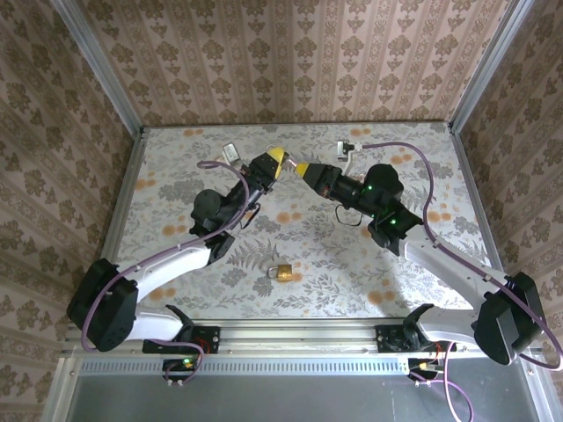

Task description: Unlock with the key

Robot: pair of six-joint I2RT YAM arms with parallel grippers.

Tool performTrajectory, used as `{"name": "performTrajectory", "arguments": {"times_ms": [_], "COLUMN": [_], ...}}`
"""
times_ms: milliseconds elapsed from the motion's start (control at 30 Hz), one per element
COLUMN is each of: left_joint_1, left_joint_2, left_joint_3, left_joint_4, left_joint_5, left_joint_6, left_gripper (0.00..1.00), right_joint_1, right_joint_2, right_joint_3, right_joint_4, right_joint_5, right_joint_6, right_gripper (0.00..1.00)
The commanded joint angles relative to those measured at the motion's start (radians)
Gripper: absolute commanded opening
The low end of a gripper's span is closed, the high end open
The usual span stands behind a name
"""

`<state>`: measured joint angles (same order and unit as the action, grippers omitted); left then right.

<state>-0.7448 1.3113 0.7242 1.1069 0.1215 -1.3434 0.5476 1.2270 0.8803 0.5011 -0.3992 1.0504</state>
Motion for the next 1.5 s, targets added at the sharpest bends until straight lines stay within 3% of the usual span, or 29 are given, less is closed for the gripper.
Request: {"name": "performTrajectory", "arguments": {"times_ms": [0,1467], "left_joint_1": [-0.011,-0.045], "left_joint_2": [-0.017,0.046], "left_joint_3": [-0.002,0.005], "left_joint_4": [0.051,0.101], "left_joint_5": [-0.017,-0.018], "left_joint_6": [0.018,0.044], "left_gripper": [0.00,0.00], "right_joint_1": [0.000,0.031], "right_joint_2": [0.004,-0.032], "right_joint_3": [0.009,-0.063], "right_joint_4": [0.070,0.102], "right_joint_5": [-0.013,-0.006], "right_joint_6": [0.014,0.040], "right_gripper": [0.00,0.00]}}
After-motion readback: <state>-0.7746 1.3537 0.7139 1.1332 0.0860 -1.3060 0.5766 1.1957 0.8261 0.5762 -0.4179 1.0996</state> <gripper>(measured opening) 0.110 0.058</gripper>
